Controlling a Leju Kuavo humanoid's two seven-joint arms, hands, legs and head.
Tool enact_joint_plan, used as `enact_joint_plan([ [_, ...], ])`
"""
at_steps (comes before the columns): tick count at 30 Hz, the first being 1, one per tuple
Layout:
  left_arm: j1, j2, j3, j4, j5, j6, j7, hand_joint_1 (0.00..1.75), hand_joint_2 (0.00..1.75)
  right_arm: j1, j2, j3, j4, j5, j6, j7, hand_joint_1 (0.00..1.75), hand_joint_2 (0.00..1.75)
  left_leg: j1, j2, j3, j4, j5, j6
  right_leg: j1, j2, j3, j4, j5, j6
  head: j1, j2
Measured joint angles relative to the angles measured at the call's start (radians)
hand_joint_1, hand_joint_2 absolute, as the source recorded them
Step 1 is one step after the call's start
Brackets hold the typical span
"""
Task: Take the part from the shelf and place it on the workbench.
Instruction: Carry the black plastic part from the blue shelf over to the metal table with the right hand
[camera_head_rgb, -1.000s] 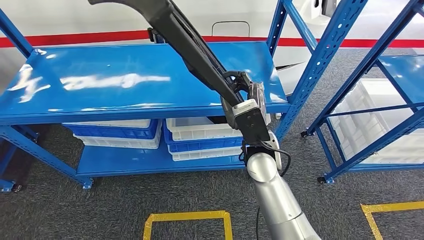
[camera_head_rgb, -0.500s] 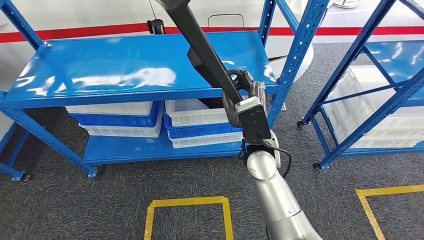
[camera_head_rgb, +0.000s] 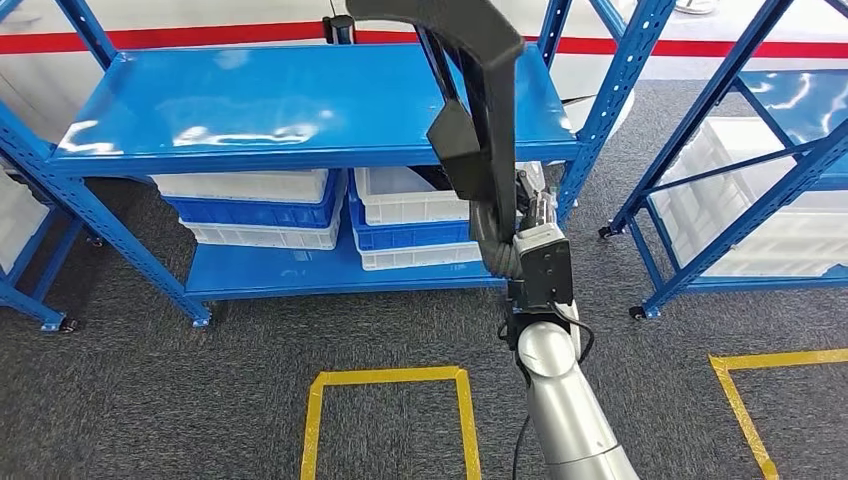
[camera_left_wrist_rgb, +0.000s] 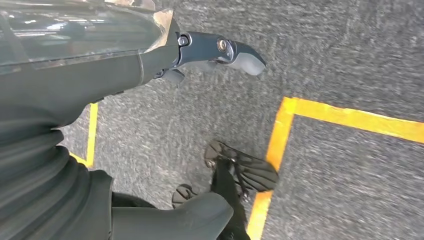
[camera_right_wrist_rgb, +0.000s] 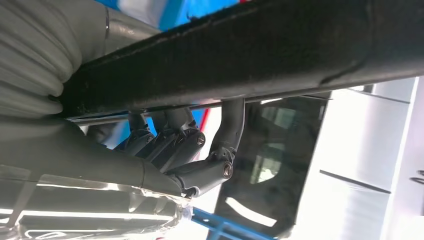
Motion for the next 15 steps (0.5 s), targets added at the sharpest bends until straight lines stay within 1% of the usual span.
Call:
enact_joint_plan([
  [1,0.000,-0.001,0.001,0.000,0.000,0.000,-0.001,0.00,1.75,0.007,0.000,0.000,-0.006,0.001,0.003,-0.003,1.75,1.75,-0.002,0.000,-0.008,0.000,0.009,-0.003,0.005,0.000,0.059,-0.081,0.002,-0.008,0.000,0.000],
  [2,0.001,-0.002,0.002,0.000,0.001,0.000,-0.003,0.00,1.75,0.012,0.001,0.000,-0.012,0.002,0.008,-0.005,1.75,1.75,-0.004,0.001,-0.013,0.000,0.017,-0.007,0.010,0.000,0.105,-0.152,-0.006,-0.017,-0.001,0.000],
  [3,0.001,-0.003,0.004,0.000,0.003,0.000,-0.005,0.00,1.75,0.014,0.002,0.000,-0.017,0.002,0.015,-0.006,1.75,1.75,-0.004,0.003,-0.016,-0.002,0.026,-0.012,0.015,0.001,0.135,-0.200,-0.015,-0.025,-0.002,0.000],
  [4,0.001,-0.004,0.005,0.000,0.006,-0.001,-0.008,0.00,1.75,0.015,0.002,0.000,-0.020,0.002,0.022,-0.007,1.75,1.75,-0.003,0.005,-0.018,-0.005,0.035,-0.018,0.019,0.002,0.147,-0.225,-0.021,-0.030,-0.002,0.000],
  [5,0.002,-0.004,0.007,0.000,0.009,-0.001,-0.010,0.00,1.75,0.017,0.002,-0.001,-0.020,0.000,0.030,-0.006,1.75,1.75,-0.002,0.005,-0.020,-0.006,0.042,-0.024,0.016,0.002,0.142,-0.232,-0.014,-0.035,-0.003,0.000],
  [6,0.003,-0.004,0.009,0.000,0.012,-0.001,-0.013,0.00,1.75,0.018,0.002,-0.001,-0.020,-0.003,0.039,-0.005,1.75,1.75,-0.001,0.004,-0.025,-0.002,0.037,-0.029,0.012,0.001,0.137,-0.235,-0.004,-0.041,-0.003,0.000],
  [7,0.004,-0.004,0.012,0.000,0.014,-0.001,-0.016,0.00,1.75,0.019,0.004,-0.002,-0.018,-0.006,0.048,-0.004,1.75,1.75,0.001,0.001,-0.033,0.014,0.013,-0.033,0.007,-0.001,0.129,-0.237,0.007,-0.051,-0.004,0.000],
  [8,0.005,-0.003,0.016,0.000,0.014,-0.001,-0.018,0.00,1.75,0.020,0.006,-0.002,-0.016,-0.010,0.056,-0.002,1.75,1.75,0.002,-0.002,-0.045,0.049,-0.027,-0.038,0.001,-0.002,0.120,-0.239,0.019,-0.061,-0.007,0.000],
  [9,0.005,-0.002,0.019,0.000,0.015,-0.002,-0.021,0.00,1.75,0.019,0.007,-0.003,-0.014,-0.015,0.063,-0.001,1.75,1.75,0.005,-0.004,-0.059,0.102,-0.078,-0.042,0.001,-0.003,0.111,-0.237,0.029,-0.068,-0.010,0.000],
  [10,0.006,-0.002,0.021,0.000,0.015,-0.004,-0.022,0.00,1.75,0.019,0.009,-0.003,-0.010,-0.019,0.068,0.000,1.75,1.75,0.008,-0.005,-0.074,0.166,-0.124,-0.047,0.002,-0.004,0.097,-0.234,0.040,-0.072,-0.012,0.000],
  [11,0.006,-0.002,0.022,0.000,0.015,-0.005,-0.024,0.00,1.75,0.019,0.010,-0.004,-0.006,-0.026,0.074,0.000,1.75,1.75,0.011,-0.005,-0.083,0.225,-0.151,-0.053,0.003,-0.005,0.082,-0.230,0.049,-0.071,-0.014,0.000],
  [12,0.006,-0.002,0.023,0.000,0.015,-0.006,-0.027,0.00,1.75,0.019,0.009,-0.006,-0.002,-0.033,0.080,0.000,1.75,1.75,0.015,-0.005,-0.082,0.262,-0.153,-0.059,0.002,-0.005,0.067,-0.225,0.057,-0.068,-0.013,0.000],
  [13,0.006,-0.002,0.025,0.000,0.016,-0.007,-0.030,0.00,1.75,0.019,0.008,-0.008,0.003,-0.042,0.086,-0.001,1.75,1.75,0.020,-0.005,-0.067,0.268,-0.136,-0.065,0.001,-0.006,0.051,-0.218,0.065,-0.064,-0.014,0.000],
  [14,0.006,-0.001,0.027,0.000,0.017,-0.008,-0.034,0.00,1.75,0.019,0.007,-0.012,0.007,-0.051,0.093,-0.001,1.75,1.75,0.027,-0.004,-0.036,0.240,-0.106,-0.070,-0.001,-0.006,0.034,-0.210,0.071,-0.059,-0.014,0.000],
  [15,0.005,-0.001,0.029,0.000,0.018,-0.009,-0.037,0.00,1.75,0.018,0.006,-0.017,0.010,-0.060,0.100,-0.002,1.75,1.75,0.033,-0.004,0.005,0.185,-0.088,-0.077,-0.003,-0.006,0.019,-0.199,0.076,-0.054,-0.014,0.000],
])
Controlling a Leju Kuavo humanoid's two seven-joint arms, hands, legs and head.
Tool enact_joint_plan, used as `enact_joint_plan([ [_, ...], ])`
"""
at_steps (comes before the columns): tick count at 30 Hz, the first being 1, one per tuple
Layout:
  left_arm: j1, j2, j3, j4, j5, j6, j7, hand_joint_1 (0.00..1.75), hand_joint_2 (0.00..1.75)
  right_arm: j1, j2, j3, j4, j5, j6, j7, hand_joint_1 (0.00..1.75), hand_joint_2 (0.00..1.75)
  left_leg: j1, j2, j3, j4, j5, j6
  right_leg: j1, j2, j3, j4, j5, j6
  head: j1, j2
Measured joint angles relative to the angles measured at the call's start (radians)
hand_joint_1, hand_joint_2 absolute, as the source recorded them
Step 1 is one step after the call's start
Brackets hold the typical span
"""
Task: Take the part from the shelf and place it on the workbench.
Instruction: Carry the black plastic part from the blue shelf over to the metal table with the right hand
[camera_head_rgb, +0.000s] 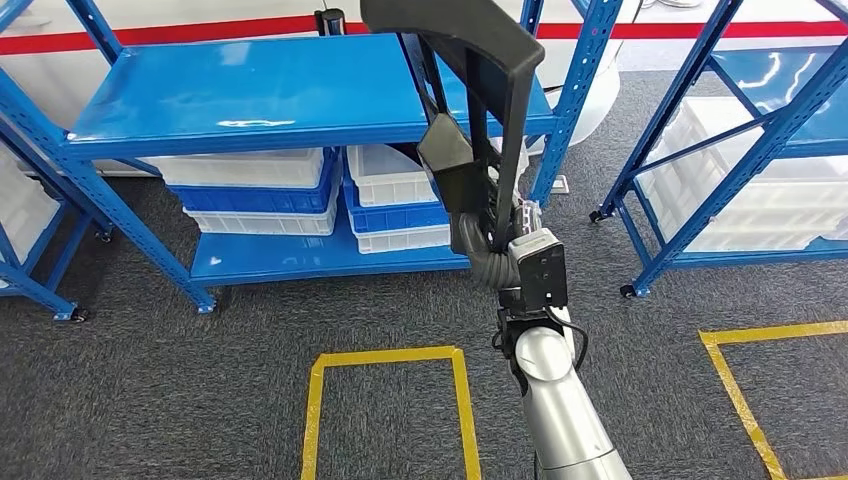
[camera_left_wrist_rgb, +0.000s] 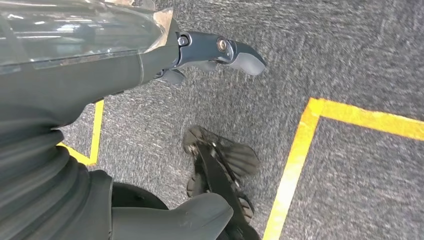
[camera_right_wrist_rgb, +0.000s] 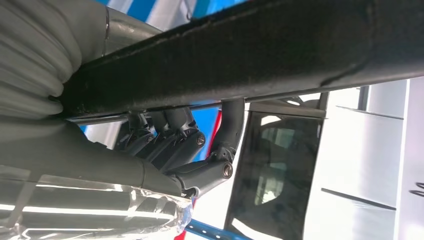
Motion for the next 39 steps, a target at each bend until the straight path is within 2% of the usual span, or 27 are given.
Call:
enact_joint_plan([
  [2,-0.003,-0.001,0.003,0.000,0.002,-0.004,-0.005,0.00,1.75,-0.003,-0.001,-0.010,0.007,-0.014,0.010,-0.001,1.75,1.75,0.003,-0.004,0.075,-0.112,-0.002,-0.008,0.001,0.000,-0.027,0.019,0.010,0.014,-0.001,0.000],
  [3,-0.004,-0.001,0.004,-0.001,0.003,-0.005,-0.006,0.00,1.75,-0.005,-0.002,-0.014,0.010,-0.018,0.014,-0.001,1.75,1.75,0.000,-0.007,0.090,-0.143,-0.013,-0.006,0.004,0.000,-0.035,0.024,0.016,0.021,-0.001,0.000],
  [4,-0.004,0.000,0.006,-0.001,0.003,-0.007,-0.008,0.00,1.75,-0.008,-0.002,-0.017,0.014,-0.021,0.017,-0.002,1.75,1.75,-0.005,-0.010,0.092,-0.154,-0.016,0.003,0.006,0.001,-0.041,0.025,0.024,0.030,-0.001,0.000],
  [6,-0.004,0.001,0.009,-0.001,0.005,-0.007,-0.012,0.00,1.75,-0.011,-0.004,-0.025,0.023,-0.026,0.021,-0.003,1.75,1.75,-0.011,-0.007,0.077,-0.160,0.002,0.030,0.005,0.002,-0.048,0.024,0.035,0.046,0.000,0.000],
  [7,-0.004,0.001,0.012,-0.001,0.008,-0.006,-0.013,0.00,1.75,-0.012,-0.006,-0.030,0.029,-0.028,0.023,-0.004,1.75,1.75,-0.013,-0.004,0.068,-0.164,0.014,0.045,0.004,0.004,-0.059,0.034,0.021,0.047,0.000,0.000],
  [9,-0.005,0.001,0.019,-0.001,0.013,-0.001,-0.014,0.00,1.75,-0.018,-0.008,-0.039,0.043,-0.034,0.024,-0.007,1.75,1.75,-0.013,0.000,0.041,-0.169,0.041,0.068,-0.001,0.007,-0.092,0.112,-0.058,0.037,0.003,0.000],
  [11,-0.005,0.001,0.025,-0.001,0.017,0.003,-0.013,0.00,1.75,-0.024,-0.009,-0.044,0.057,-0.037,0.025,-0.011,1.75,1.75,-0.015,0.002,0.008,-0.168,0.067,0.075,-0.002,0.008,-0.121,0.240,-0.139,0.032,0.007,0.000],
  [12,-0.005,0.001,0.028,-0.001,0.019,0.004,-0.013,0.00,1.75,-0.026,-0.010,-0.047,0.063,-0.040,0.027,-0.015,1.75,1.75,-0.016,0.004,-0.009,-0.168,0.080,0.076,-0.002,0.008,-0.121,0.287,-0.151,0.038,0.007,0.000],
  [13,-0.005,0.001,0.031,-0.001,0.021,0.004,-0.012,0.00,1.75,-0.028,-0.010,-0.050,0.069,-0.044,0.030,-0.020,1.75,1.75,-0.017,0.005,-0.026,-0.168,0.093,0.074,-0.002,0.008,-0.107,0.308,-0.143,0.048,0.007,0.000],
  [14,-0.005,0.000,0.034,-0.001,0.022,0.004,-0.012,0.00,1.75,-0.031,-0.011,-0.054,0.075,-0.049,0.035,-0.025,1.75,1.75,-0.017,0.005,-0.042,-0.167,0.106,0.072,-0.002,0.008,-0.078,0.295,-0.122,0.058,0.007,0.000],
  [15,-0.005,0.000,0.036,-0.001,0.024,0.005,-0.013,0.00,1.75,-0.034,-0.011,-0.057,0.080,-0.056,0.039,-0.030,1.75,1.75,-0.017,0.005,-0.057,-0.167,0.118,0.069,-0.002,0.008,-0.032,0.251,-0.101,0.065,0.007,0.000],
  [16,-0.005,0.000,0.039,-0.001,0.025,0.006,-0.013,0.00,1.75,-0.040,-0.011,-0.060,0.086,-0.063,0.044,-0.036,1.75,1.75,-0.018,0.005,-0.069,-0.166,0.130,0.064,-0.001,0.008,0.026,0.179,-0.095,0.066,0.008,0.000],
  [17,-0.005,0.000,0.042,-0.001,0.026,0.006,-0.014,0.00,1.75,-0.046,-0.011,-0.063,0.091,-0.071,0.048,-0.042,1.75,1.75,-0.019,0.005,-0.078,-0.166,0.141,0.059,0.002,0.009,0.082,0.098,-0.103,0.060,0.007,0.000],
  [18,-0.004,0.000,0.046,-0.001,0.029,0.005,-0.014,0.00,1.75,-0.052,-0.011,-0.066,0.097,-0.081,0.053,-0.050,1.75,1.75,-0.019,0.005,-0.083,-0.169,0.154,0.052,0.006,0.010,0.119,0.037,-0.115,0.052,0.006,0.000],
  [19,-0.004,0.001,0.049,-0.001,0.032,0.004,-0.014,0.00,1.75,-0.056,-0.010,-0.070,0.103,-0.089,0.057,-0.057,1.75,1.75,-0.020,0.006,-0.085,-0.172,0.165,0.047,0.010,0.011,0.139,-0.004,-0.127,0.045,0.005,0.000],
  [20,-0.005,0.001,0.051,-0.001,0.035,0.003,-0.014,0.00,1.75,-0.058,-0.010,-0.074,0.107,-0.095,0.060,-0.063,1.75,1.75,-0.019,0.006,-0.085,-0.176,0.173,0.044,0.012,0.012,0.142,-0.019,-0.130,0.041,0.004,0.000],
  [24,-0.005,0.001,0.054,-0.001,0.038,0.002,-0.014,0.00,1.75,-0.060,-0.011,-0.078,0.111,-0.100,0.061,-0.067,1.75,1.75,-0.018,0.006,-0.085,-0.179,0.180,0.041,0.013,0.013,0.135,-0.017,-0.126,0.040,0.003,0.000],
  [25,-0.004,0.002,0.057,-0.001,0.040,0.001,-0.015,0.00,1.75,-0.061,-0.011,-0.081,0.117,-0.102,0.062,-0.069,1.75,1.75,-0.017,0.005,-0.089,-0.179,0.174,0.037,0.009,0.011,0.131,-0.017,-0.117,0.032,0.002,0.000],
  [28,0.000,0.007,0.075,-0.001,0.050,-0.008,-0.015,0.00,1.75,-0.063,-0.011,-0.095,0.148,-0.110,0.063,-0.074,1.75,1.75,-0.013,0.000,-0.127,0.034,0.024,0.017,0.006,0.005,0.065,-0.011,-0.045,-0.009,-0.008,0.000],
  [29,0.001,0.008,0.077,-0.001,0.049,-0.010,-0.016,0.00,1.75,-0.062,-0.012,-0.100,0.154,-0.112,0.062,-0.074,1.75,1.75,-0.012,0.000,-0.116,0.092,-0.005,0.015,0.009,0.004,0.037,-0.006,-0.026,-0.013,-0.010,0.000],
  [30,0.000,0.008,0.078,-0.001,0.045,-0.011,-0.015,0.00,1.75,-0.061,-0.012,-0.103,0.156,-0.114,0.061,-0.075,1.75,1.75,-0.012,0.000,-0.076,0.070,0.017,0.016,0.010,0.004,0.018,0.001,-0.016,-0.011,-0.011,0.000],
  [31,-0.001,0.008,0.078,-0.001,0.040,-0.011,-0.015,0.00,1.75,-0.059,-0.013,-0.107,0.157,-0.116,0.060,-0.075,1.75,1.75,-0.013,0.000,-0.022,0.006,0.023,0.019,0.011,0.004,0.004,0.009,-0.010,-0.007,-0.011,0.000],
  [33,-0.005,0.009,0.078,-0.001,0.033,-0.012,-0.014,0.00,1.75,-0.056,-0.014,-0.113,0.156,-0.118,0.058,-0.076,1.75,1.75,-0.017,-0.002,0.067,-0.117,0.006,0.028,0.014,0.004,-0.015,0.020,0.003,0.003,-0.009,0.000],
  [34,-0.007,0.009,0.077,-0.001,0.031,-0.012,-0.014,0.00,1.75,-0.055,-0.015,-0.116,0.156,-0.119,0.057,-0.076,1.75,1.75,-0.021,-0.003,0.087,-0.152,-0.006,0.034,0.015,0.003,-0.020,0.022,0.011,0.010,-0.008,0.000],
  [36,-0.006,0.009,0.077,-0.001,0.029,-0.013,-0.013,0.00,1.75,-0.051,-0.016,-0.120,0.157,-0.119,0.057,-0.077,1.75,1.75,-0.026,-0.001,0.081,-0.166,0.004,0.052,0.015,0.002,-0.028,0.021,0.025,0.024,-0.007,0.000],
  [37,-0.006,0.008,0.077,0.000,0.029,-0.013,-0.013,0.00,1.75,-0.048,-0.017,-0.123,0.157,-0.120,0.056,-0.078,1.75,1.75,-0.026,0.002,0.073,-0.170,0.016,0.063,0.014,0.004,-0.036,0.027,0.019,0.028,-0.007,0.000],
  [39,-0.007,0.008,0.077,0.000,0.029,-0.015,-0.013,0.00,1.75,-0.043,-0.021,-0.129,0.158,-0.120,0.056,-0.078,1.75,1.75,-0.023,0.007,0.047,-0.177,0.045,0.082,0.013,0.006,-0.065,0.081,-0.041,0.024,-0.002,0.000],
])
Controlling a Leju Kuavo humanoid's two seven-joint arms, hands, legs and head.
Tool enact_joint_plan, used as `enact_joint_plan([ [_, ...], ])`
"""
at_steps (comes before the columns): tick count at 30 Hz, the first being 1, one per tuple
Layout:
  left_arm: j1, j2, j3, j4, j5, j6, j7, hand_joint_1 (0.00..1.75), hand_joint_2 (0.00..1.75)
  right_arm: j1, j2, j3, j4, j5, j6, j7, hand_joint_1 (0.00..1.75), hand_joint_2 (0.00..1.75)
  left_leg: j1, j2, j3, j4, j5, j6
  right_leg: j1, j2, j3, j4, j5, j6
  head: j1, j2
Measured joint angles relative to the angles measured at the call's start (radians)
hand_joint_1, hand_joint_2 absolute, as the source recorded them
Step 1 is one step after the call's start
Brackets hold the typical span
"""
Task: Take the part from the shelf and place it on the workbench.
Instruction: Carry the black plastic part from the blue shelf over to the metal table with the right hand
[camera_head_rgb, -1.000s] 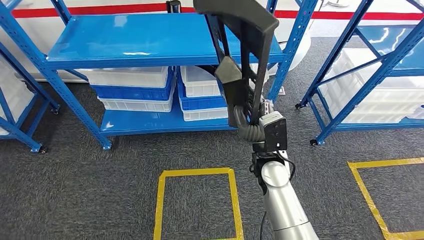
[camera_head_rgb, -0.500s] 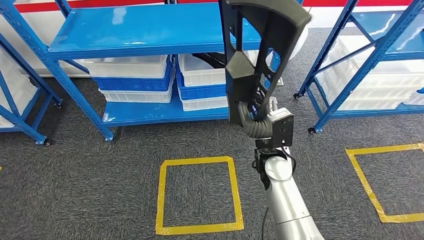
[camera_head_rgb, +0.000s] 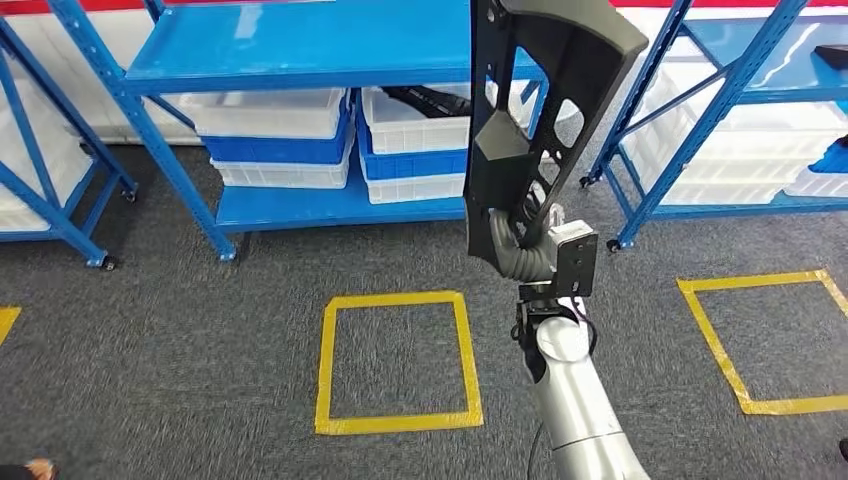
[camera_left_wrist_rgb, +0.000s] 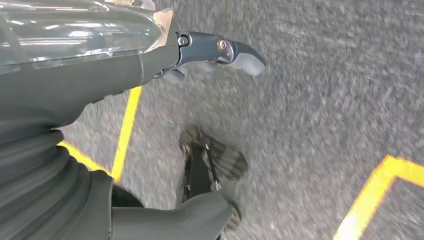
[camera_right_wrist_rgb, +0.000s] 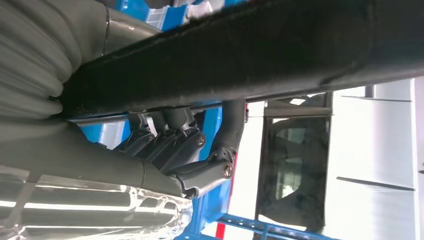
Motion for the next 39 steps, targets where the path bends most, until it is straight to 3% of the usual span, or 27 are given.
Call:
enact_joint_plan([
  [2,-0.001,0.001,0.000,0.000,0.000,0.000,-0.001,0.00,1.75,0.002,-0.003,-0.004,0.001,-0.001,0.000,-0.001,1.75,1.75,0.000,0.002,-0.034,0.000,0.028,0.006,-0.006,0.001,-0.032,0.118,-0.090,-0.007,0.004,0.000],
  [3,0.000,0.001,0.000,0.000,-0.001,0.000,-0.001,0.00,1.75,0.005,-0.004,-0.004,0.002,-0.001,-0.001,-0.003,1.75,1.75,0.000,0.003,-0.052,0.000,0.042,0.005,-0.009,0.001,-0.039,0.176,-0.114,-0.003,0.004,0.000],
  [4,0.000,0.002,0.000,0.000,-0.002,0.000,-0.001,0.00,1.75,0.007,-0.005,-0.005,0.002,-0.002,-0.001,-0.004,1.75,1.75,0.000,0.004,-0.070,0.001,0.056,0.003,-0.012,0.001,-0.034,0.215,-0.116,0.006,0.004,0.000],
  [5,0.000,0.001,0.000,0.000,-0.002,0.000,-0.001,0.00,1.75,0.010,-0.006,-0.005,0.003,-0.002,-0.001,-0.006,1.75,1.75,0.001,0.005,-0.088,0.001,0.070,0.000,-0.015,0.001,-0.016,0.223,-0.098,0.019,0.004,0.000],
  [7,0.000,0.001,0.000,0.000,-0.003,0.000,0.000,0.00,1.75,0.013,-0.006,-0.006,0.003,-0.002,-0.001,-0.008,1.75,1.75,0.003,0.006,-0.121,0.002,0.098,-0.010,-0.021,0.001,0.070,0.143,-0.057,0.038,0.004,0.000],
  [9,0.000,0.002,0.000,-0.001,-0.003,0.001,0.000,0.00,1.75,0.013,-0.005,-0.006,0.002,-0.002,-0.001,-0.010,1.75,1.75,0.002,0.006,-0.139,0.002,0.123,-0.023,-0.018,0.002,0.179,-0.008,-0.074,0.031,0.004,0.000],
  [10,0.000,0.002,0.000,-0.001,-0.003,0.002,0.000,0.00,1.75,0.013,-0.005,-0.006,0.002,-0.002,-0.001,-0.011,1.75,1.75,0.000,0.005,-0.141,0.000,0.135,-0.029,-0.016,0.004,0.211,-0.060,-0.091,0.024,0.003,0.000],
  [11,0.000,0.002,0.000,-0.001,-0.003,0.002,0.000,0.00,1.75,0.013,-0.004,-0.006,0.002,-0.002,-0.001,-0.011,1.75,1.75,0.000,0.005,-0.142,-0.005,0.148,-0.036,-0.010,0.006,0.222,-0.087,-0.100,0.016,0.002,0.000],
  [13,0.003,0.004,0.000,-0.001,-0.003,0.004,0.000,0.00,1.75,0.014,-0.004,-0.007,0.002,-0.002,-0.001,-0.012,1.75,1.75,0.005,0.004,-0.145,-0.013,0.157,-0.048,-0.013,0.005,0.206,-0.088,-0.084,-0.003,-0.001,0.000],
  [14,0.004,0.005,0.000,-0.001,-0.003,0.004,0.001,0.00,1.75,0.014,-0.003,-0.007,0.003,-0.002,0.000,-0.012,1.75,1.75,0.008,0.004,-0.153,-0.002,0.132,-0.053,-0.015,0.003,0.196,-0.087,-0.072,-0.014,-0.003,0.000],
  [15,0.005,0.005,0.000,-0.001,-0.003,0.005,0.002,0.00,1.75,0.014,-0.003,-0.007,0.003,-0.002,0.000,-0.012,1.75,1.75,0.010,0.003,-0.164,0.029,0.084,-0.057,-0.018,0.001,0.185,-0.088,-0.057,-0.026,-0.005,0.000],
  [17,0.006,0.006,0.000,-0.001,-0.003,0.006,0.003,0.00,1.75,0.013,-0.002,-0.007,0.003,-0.003,0.001,-0.013,1.75,1.75,0.011,0.000,-0.191,0.149,-0.034,-0.061,-0.015,-0.001,0.158,-0.087,-0.030,-0.042,-0.008,0.000],
  [18,0.006,0.006,0.000,-0.001,-0.003,0.006,0.002,0.00,1.75,0.013,-0.002,-0.007,0.004,-0.003,0.001,-0.014,1.75,1.75,0.012,-0.001,-0.200,0.217,-0.066,-0.063,-0.012,-0.002,0.144,-0.085,-0.016,-0.046,-0.009,0.000],
  [19,0.005,0.007,0.000,-0.001,-0.003,0.006,0.002,0.00,1.75,0.014,-0.002,-0.008,0.005,-0.003,0.001,-0.015,1.75,1.75,0.012,-0.002,-0.200,0.269,-0.071,-0.065,-0.009,-0.002,0.127,-0.083,-0.004,-0.046,-0.009,0.000],
  [20,0.005,0.007,0.001,-0.001,-0.003,0.006,0.001,0.00,1.75,0.016,-0.002,-0.008,0.006,-0.003,0.001,-0.017,1.75,1.75,0.012,-0.003,-0.187,0.294,-0.054,-0.066,-0.007,-0.002,0.110,-0.080,0.007,-0.045,-0.009,0.000],
  [22,0.005,0.007,0.001,-0.001,-0.003,0.006,0.000,0.00,1.75,0.021,-0.004,-0.009,0.007,-0.003,0.000,-0.024,1.75,1.75,0.012,-0.003,-0.110,0.240,-0.008,-0.062,-0.006,-0.001,0.081,-0.071,0.024,-0.039,-0.009,0.000],
  [24,0.003,0.008,0.002,-0.001,-0.003,0.007,0.000,0.00,1.75,0.028,-0.006,-0.012,0.002,-0.003,-0.001,-0.030,1.75,1.75,0.010,-0.006,0.001,0.104,-0.019,-0.053,-0.002,-0.002,0.063,-0.062,0.035,-0.030,-0.009,0.000],
  [26,0.001,0.008,0.003,-0.001,-0.003,0.007,0.000,0.00,1.75,0.031,-0.008,-0.016,-0.007,-0.002,-0.002,-0.032,1.75,1.75,0.002,-0.008,0.057,0.018,-0.048,-0.044,-0.001,-0.004,0.054,-0.059,0.049,-0.016,-0.008,0.000],
  [28,0.001,0.006,0.005,-0.001,-0.003,0.008,0.001,0.00,1.75,0.036,-0.012,-0.022,-0.016,0.000,-0.002,-0.033,1.75,1.75,-0.001,-0.004,0.052,-0.001,-0.040,-0.030,-0.002,-0.004,0.045,-0.057,0.060,-0.001,-0.008,0.000],
  [30,0.002,0.005,0.006,-0.001,-0.005,0.009,0.004,0.00,1.75,0.043,-0.017,-0.029,-0.023,0.002,-0.003,-0.034,1.75,1.75,0.002,0.002,0.032,-0.011,-0.014,-0.011,-0.001,-0.001,0.020,-0.018,0.018,-0.001,-0.004,0.000],
  [32,0.002,0.005,0.006,0.000,-0.006,0.011,0.003,0.00,1.75,0.048,-0.023,-0.035,-0.030,0.004,-0.006,-0.034,1.75,1.75,0.003,0.005,0.001,-0.014,0.011,-0.002,-0.006,0.001,-0.014,0.086,-0.072,-0.011,0.002,0.000],
  [33,0.002,0.005,0.007,0.000,-0.006,0.010,0.000,0.00,1.75,0.051,-0.026,-0.036,-0.033,0.004,-0.008,-0.034,1.75,1.75,0.003,0.005,-0.016,-0.014,0.023,-0.003,-0.009,0.001,-0.028,0.151,-0.103,-0.009,0.005,0.000],
  [34,0.002,0.005,0.008,0.000,-0.006,0.009,-0.006,0.00,1.75,0.055,-0.029,-0.037,-0.037,0.004,-0.010,-0.035,1.75,1.75,0.004,0.007,-0.033,-0.013,0.035,-0.005,-0.012,0.001,-0.036,0.206,-0.109,-0.001,0.005,0.000],
  [35,0.002,0.004,0.010,0.000,-0.006,0.006,-0.013,0.00,1.75,0.059,-0.031,-0.038,-0.040,0.005,-0.011,-0.035,1.75,1.75,0.004,0.008,-0.049,-0.013,0.047,-0.007,-0.015,0.001,-0.035,0.241,-0.091,0.012,0.006,0.000],
  [37,0.003,0.002,0.014,0.000,-0.004,0.003,-0.021,0.00,1.75,0.066,-0.035,-0.042,-0.047,0.005,-0.013,-0.035,1.75,1.75,0.007,0.011,-0.080,-0.012,0.071,-0.016,-0.023,0.001,0.011,0.218,-0.027,0.039,0.007,0.000],
  [38,0.003,0.002,0.016,-0.001,-0.003,0.003,-0.022,0.00,1.75,0.067,-0.036,-0.044,-0.051,0.005,-0.013,-0.035,1.75,1.75,0.006,0.011,-0.092,-0.010,0.082,-0.022,-0.026,0.000,0.062,0.155,-0.017,0.043,0.007,0.000],
  [39,0.003,0.001,0.017,-0.001,-0.001,0.004,-0.023,0.00,1.75,0.068,-0.036,-0.046,-0.057,0.006,-0.013,-0.034,1.75,1.75,0.006,0.011,-0.101,-0.009,0.092,-0.029,-0.025,0.001,0.121,0.071,-0.029,0.039,0.007,0.000],
])
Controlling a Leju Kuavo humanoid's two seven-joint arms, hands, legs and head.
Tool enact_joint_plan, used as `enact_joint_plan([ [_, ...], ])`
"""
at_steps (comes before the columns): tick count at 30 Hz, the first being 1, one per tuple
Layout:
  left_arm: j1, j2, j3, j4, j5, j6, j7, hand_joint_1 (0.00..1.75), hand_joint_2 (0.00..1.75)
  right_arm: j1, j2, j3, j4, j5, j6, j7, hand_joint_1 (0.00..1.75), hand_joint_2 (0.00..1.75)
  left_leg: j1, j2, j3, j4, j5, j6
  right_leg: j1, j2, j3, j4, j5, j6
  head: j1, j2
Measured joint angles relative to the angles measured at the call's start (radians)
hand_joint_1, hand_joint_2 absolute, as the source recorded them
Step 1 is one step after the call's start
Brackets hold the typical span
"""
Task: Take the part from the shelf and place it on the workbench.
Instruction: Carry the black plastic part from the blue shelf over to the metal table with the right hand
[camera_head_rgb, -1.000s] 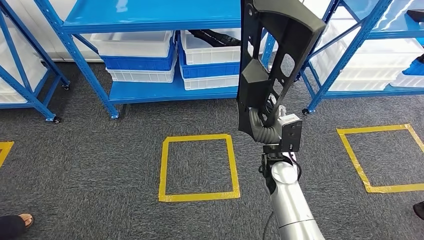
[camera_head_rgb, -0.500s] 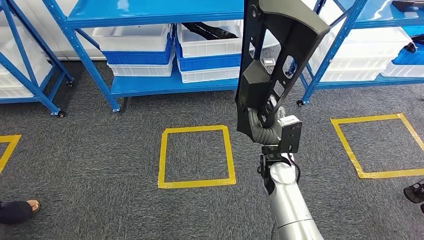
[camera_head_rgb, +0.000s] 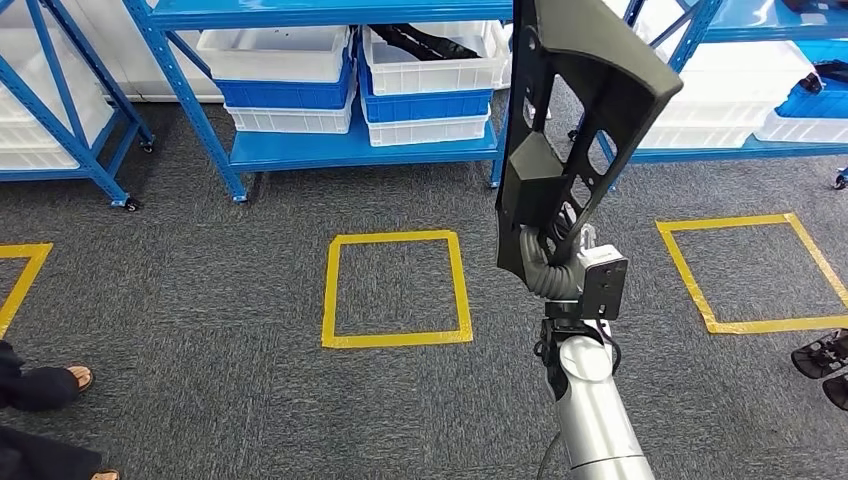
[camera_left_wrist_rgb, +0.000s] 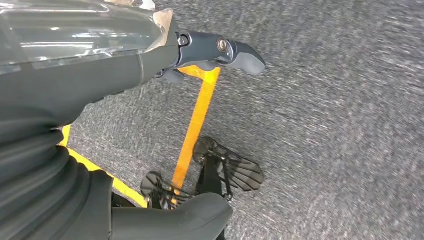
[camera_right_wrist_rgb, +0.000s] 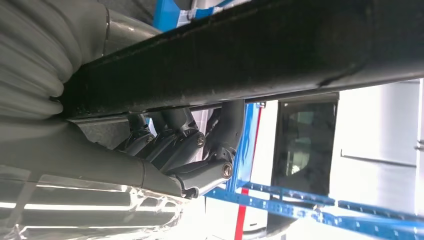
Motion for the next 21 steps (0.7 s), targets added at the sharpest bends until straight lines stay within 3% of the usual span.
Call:
enact_joint_plan([
  [2,0.000,0.000,0.003,0.000,0.004,0.001,-0.003,0.00,1.75,-0.002,-0.001,-0.002,-0.011,0.006,-0.002,0.001,1.75,1.75,-0.004,0.000,-0.009,0.001,0.018,-0.012,0.005,0.003,0.079,-0.133,-0.051,-0.018,-0.002,0.000],
  [4,0.000,0.000,0.008,0.000,0.008,0.000,-0.009,0.00,1.75,-0.002,-0.001,-0.004,-0.019,0.019,-0.009,0.004,1.75,1.75,0.000,-0.001,-0.013,-0.002,0.031,-0.022,0.003,0.005,0.084,-0.167,-0.065,-0.035,-0.006,0.000],
  [5,0.001,0.000,0.010,0.000,0.009,-0.001,-0.011,0.00,1.75,-0.001,-0.002,-0.005,-0.023,0.026,-0.014,0.005,1.75,1.75,0.004,-0.002,-0.018,0.005,0.021,-0.026,0.001,0.005,0.082,-0.165,-0.058,-0.046,-0.007,0.000],
  [7,0.004,0.000,0.014,0.000,0.010,-0.001,-0.014,0.00,1.75,0.003,-0.002,-0.007,-0.031,0.038,-0.021,0.007,1.75,1.75,0.009,-0.005,-0.043,0.073,-0.050,-0.032,-0.001,0.003,0.077,-0.164,-0.043,-0.068,-0.009,0.000],
  [9,0.006,-0.001,0.019,0.000,0.012,0.000,-0.015,0.00,1.75,0.011,-0.003,-0.009,-0.040,0.045,-0.024,0.008,1.75,1.75,0.009,-0.008,-0.086,0.206,-0.135,-0.036,0.007,0.002,0.066,-0.163,-0.031,-0.079,-0.010,0.000],
  [10,0.007,-0.002,0.021,0.000,0.014,0.001,-0.015,0.00,1.75,0.017,-0.004,-0.009,-0.044,0.048,-0.024,0.008,1.75,1.75,0.009,-0.010,-0.100,0.262,-0.154,-0.036,0.011,0.002,0.061,-0.162,-0.026,-0.081,-0.010,0.000],
  [11,0.009,-0.002,0.024,0.000,0.015,0.002,-0.015,0.00,1.75,0.024,-0.005,-0.011,-0.046,0.051,-0.024,0.008,1.75,1.75,0.009,-0.010,-0.100,0.290,-0.154,-0.035,0.014,0.002,0.057,-0.162,-0.023,-0.082,-0.010,0.000],
  [12,0.010,-0.001,0.026,0.000,0.017,0.002,-0.015,0.00,1.75,0.030,-0.006,-0.012,-0.049,0.055,-0.024,0.008,1.75,1.75,0.008,-0.011,-0.079,0.275,-0.138,-0.031,0.017,0.002,0.056,-0.162,-0.021,-0.082,-0.010,0.000],
  [14,0.011,0.000,0.030,0.000,0.019,0.003,-0.015,0.00,1.75,0.037,-0.007,-0.015,-0.055,0.063,-0.024,0.009,1.75,1.75,0.004,-0.015,0.001,0.158,-0.090,-0.014,0.022,0.002,0.055,-0.162,-0.020,-0.082,-0.010,0.000],
  [16,0.011,0.001,0.035,-0.001,0.021,0.003,-0.016,0.00,1.75,0.037,-0.008,-0.019,-0.060,0.069,-0.023,0.010,1.75,1.75,-0.004,-0.018,0.066,0.051,-0.067,0.003,0.026,0.003,0.051,-0.161,-0.019,-0.078,-0.009,0.000],
  [21,0.010,0.001,0.047,-0.001,0.027,0.003,-0.018,0.00,1.75,0.034,-0.014,-0.031,-0.068,0.075,-0.019,0.016,1.75,1.75,-0.011,-0.015,0.086,-0.010,-0.062,0.012,0.026,0.002,0.031,-0.155,-0.013,-0.051,-0.007,0.000],
])
